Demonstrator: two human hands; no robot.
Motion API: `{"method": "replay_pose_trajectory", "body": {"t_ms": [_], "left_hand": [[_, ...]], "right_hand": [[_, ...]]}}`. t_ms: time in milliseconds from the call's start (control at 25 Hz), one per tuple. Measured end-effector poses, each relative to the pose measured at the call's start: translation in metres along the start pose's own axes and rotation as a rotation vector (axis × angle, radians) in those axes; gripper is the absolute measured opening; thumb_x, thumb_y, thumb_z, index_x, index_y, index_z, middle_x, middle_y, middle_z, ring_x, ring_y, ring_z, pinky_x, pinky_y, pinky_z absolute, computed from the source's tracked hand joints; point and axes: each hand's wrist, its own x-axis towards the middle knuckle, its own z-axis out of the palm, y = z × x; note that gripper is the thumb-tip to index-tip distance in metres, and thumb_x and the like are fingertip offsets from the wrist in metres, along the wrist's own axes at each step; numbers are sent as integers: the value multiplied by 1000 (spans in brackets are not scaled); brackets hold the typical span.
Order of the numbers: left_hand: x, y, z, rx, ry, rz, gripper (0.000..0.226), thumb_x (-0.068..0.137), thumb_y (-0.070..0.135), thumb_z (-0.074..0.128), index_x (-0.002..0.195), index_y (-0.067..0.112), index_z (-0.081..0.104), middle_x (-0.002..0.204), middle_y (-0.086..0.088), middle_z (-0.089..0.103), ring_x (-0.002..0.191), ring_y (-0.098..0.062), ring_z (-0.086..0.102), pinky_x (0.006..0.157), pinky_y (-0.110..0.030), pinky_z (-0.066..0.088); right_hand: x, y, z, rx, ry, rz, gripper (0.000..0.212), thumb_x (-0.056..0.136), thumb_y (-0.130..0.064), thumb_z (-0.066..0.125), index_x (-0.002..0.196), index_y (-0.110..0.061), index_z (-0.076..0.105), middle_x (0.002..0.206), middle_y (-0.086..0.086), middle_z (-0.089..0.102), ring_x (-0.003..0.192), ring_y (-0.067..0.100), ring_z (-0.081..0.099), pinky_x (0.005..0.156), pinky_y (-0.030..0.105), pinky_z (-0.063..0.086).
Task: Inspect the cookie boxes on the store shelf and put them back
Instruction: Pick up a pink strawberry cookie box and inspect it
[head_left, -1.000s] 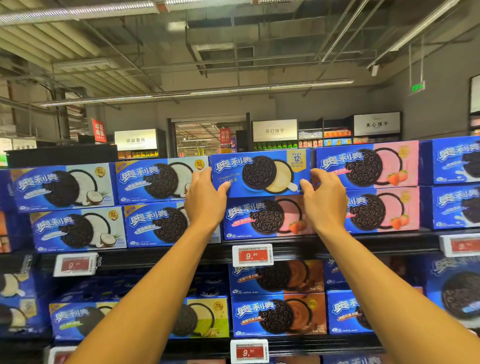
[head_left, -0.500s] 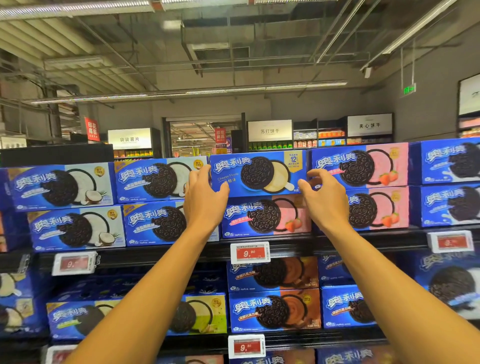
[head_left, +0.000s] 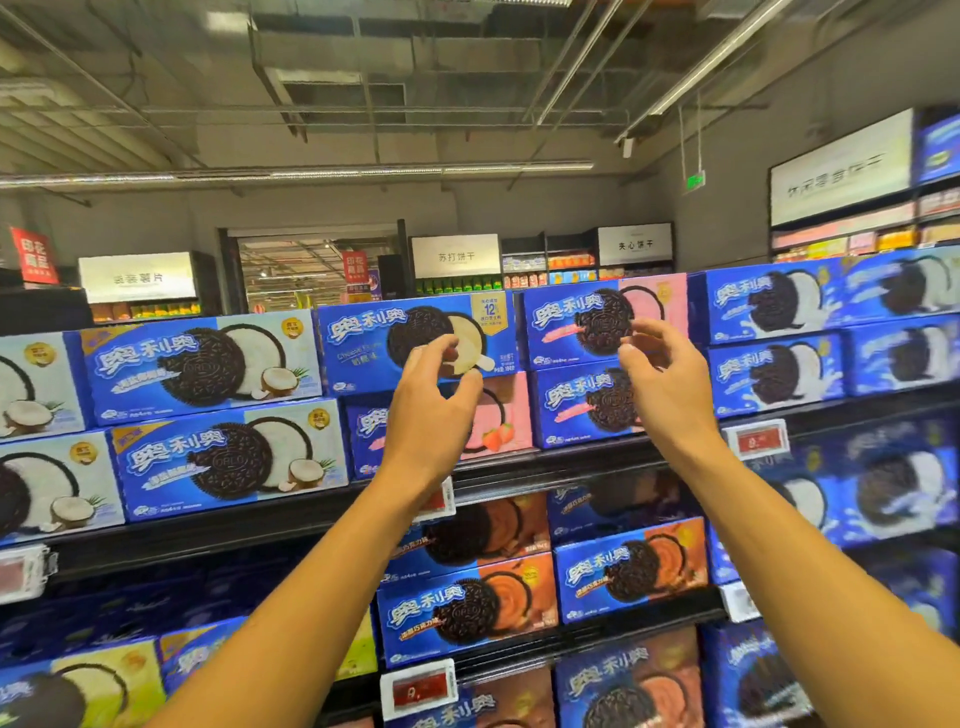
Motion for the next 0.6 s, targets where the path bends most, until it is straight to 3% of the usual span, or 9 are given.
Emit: {"method": "replay_pose_trajectory", "body": {"t_ms": [120,200,280,400,480,520,600], "left_hand": [[1,17,29,-131,-81,-55,34,97,12,56,131,16,55,123,0,55,92,1,59,69,-13,50],[8,25,51,-205,-98,-118,24,96,11,56,115,25,56,112,4,60,87,-4,59,61,-9,47],[15,32,75,-234,-104,-159,24,97,11,56,112,29,55,107,10,62,83,6,61,66,-5,46],[23,40,108,-189,-117,-230,54,97,19,58,147,20,38,146,3,47,122,-1,47,96,-15,40],[25,44,125,-170,-86,-266,64,97,21,59,153,21,29,154,3,37,132,-7,37,105,-23,32],[26,45,133,-167,-52,-279,64,96,20,59,152,22,28,151,6,37,130,-5,38,106,-23,32],[29,46,143,-140,22,-288,55,96,17,58,144,27,33,131,21,44,108,15,46,91,-6,34]], "right_hand": [[24,16,-31,27,93,51,31,96,-10,62,127,-11,60,114,5,66,101,16,61,94,27,50],[45,29,-49,3,114,81,40,95,-8,61,135,-8,56,125,8,64,111,19,59,100,29,45],[63,43,-63,-25,78,100,46,95,-6,60,141,-8,52,136,8,60,114,14,55,100,27,42],[84,60,-71,-49,-58,106,54,95,-6,59,147,-9,45,146,7,53,119,11,50,106,32,41],[96,69,-70,-32,-129,114,58,94,-5,59,149,-10,41,148,9,50,127,17,50,112,40,40],[101,74,-70,-23,-160,121,59,94,-6,59,150,-11,39,149,10,49,131,19,49,114,42,39],[110,82,-69,-21,-212,127,62,95,-10,59,152,-13,36,150,9,47,136,23,47,114,43,39]]}}
